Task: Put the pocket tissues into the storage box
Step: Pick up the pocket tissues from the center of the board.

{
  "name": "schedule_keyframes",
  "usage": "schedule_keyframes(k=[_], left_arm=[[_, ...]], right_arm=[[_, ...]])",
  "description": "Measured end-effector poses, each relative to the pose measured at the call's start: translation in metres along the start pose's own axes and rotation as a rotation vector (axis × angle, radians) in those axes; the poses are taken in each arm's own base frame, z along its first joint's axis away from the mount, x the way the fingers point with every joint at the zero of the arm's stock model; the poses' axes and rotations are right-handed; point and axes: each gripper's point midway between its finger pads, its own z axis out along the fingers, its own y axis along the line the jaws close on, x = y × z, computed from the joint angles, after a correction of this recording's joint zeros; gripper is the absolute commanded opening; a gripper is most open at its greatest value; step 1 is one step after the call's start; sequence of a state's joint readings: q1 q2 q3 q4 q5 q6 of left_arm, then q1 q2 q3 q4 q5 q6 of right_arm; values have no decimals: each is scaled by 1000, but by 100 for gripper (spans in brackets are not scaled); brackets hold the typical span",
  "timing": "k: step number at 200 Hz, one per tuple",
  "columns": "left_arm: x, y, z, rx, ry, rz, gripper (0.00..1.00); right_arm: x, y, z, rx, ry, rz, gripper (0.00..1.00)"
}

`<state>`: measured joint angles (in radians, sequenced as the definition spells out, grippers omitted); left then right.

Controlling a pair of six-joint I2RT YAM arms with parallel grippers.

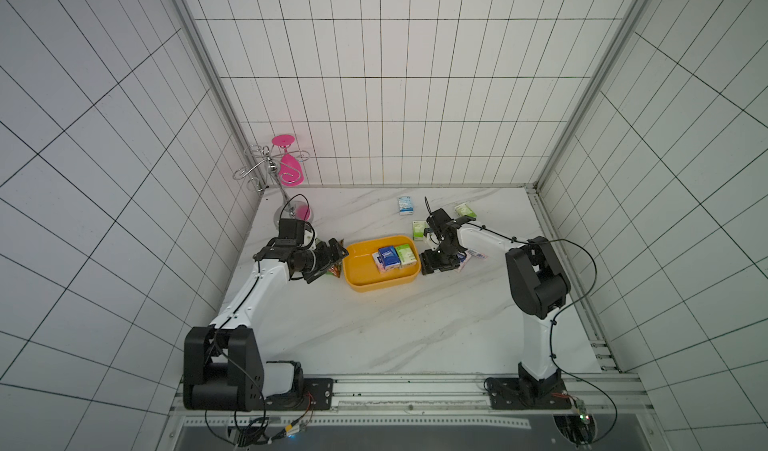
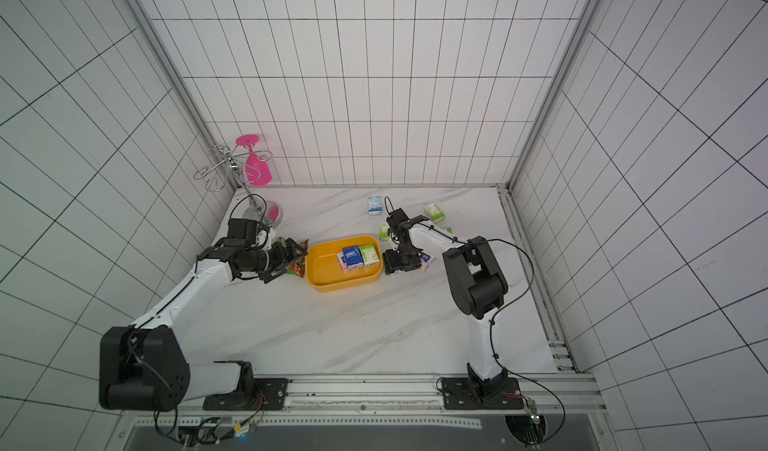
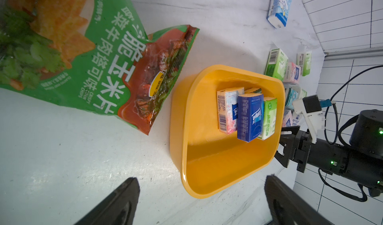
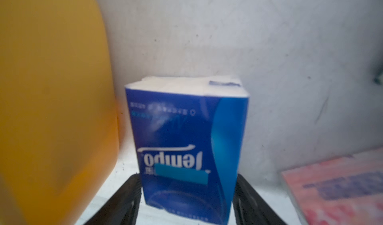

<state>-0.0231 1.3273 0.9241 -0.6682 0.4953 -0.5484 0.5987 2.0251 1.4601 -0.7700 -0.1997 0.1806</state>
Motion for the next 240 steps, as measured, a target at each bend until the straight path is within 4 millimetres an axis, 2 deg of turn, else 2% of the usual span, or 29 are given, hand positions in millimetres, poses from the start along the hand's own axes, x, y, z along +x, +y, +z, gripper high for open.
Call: schedule_keyframes(k=[50, 97, 126, 173, 192, 206, 240], left_arm=[[2, 2, 2, -1, 3, -2, 97], [1, 0, 1, 8, 0, 2, 97], [1, -1, 0, 12, -6, 5, 97], [0, -3, -2, 20, -9, 9, 97], [1, -3, -2, 20, -9, 9, 98], [2, -2, -1, 20, -6, 7, 97], [3, -1, 0, 21, -1, -2, 98]], right_arm=[[-19, -4, -3, 55, -39, 7, 63], [-18, -9, 1, 81, -31, 9, 62], [-18, -10, 1, 94, -31, 10, 44], [-20, -16, -5, 136, -46, 34, 42], [-17, -18, -15, 155, -52, 50, 42], [-17, -15, -30, 159, -76, 56, 42], [-22, 7, -82, 132, -201, 60, 43]])
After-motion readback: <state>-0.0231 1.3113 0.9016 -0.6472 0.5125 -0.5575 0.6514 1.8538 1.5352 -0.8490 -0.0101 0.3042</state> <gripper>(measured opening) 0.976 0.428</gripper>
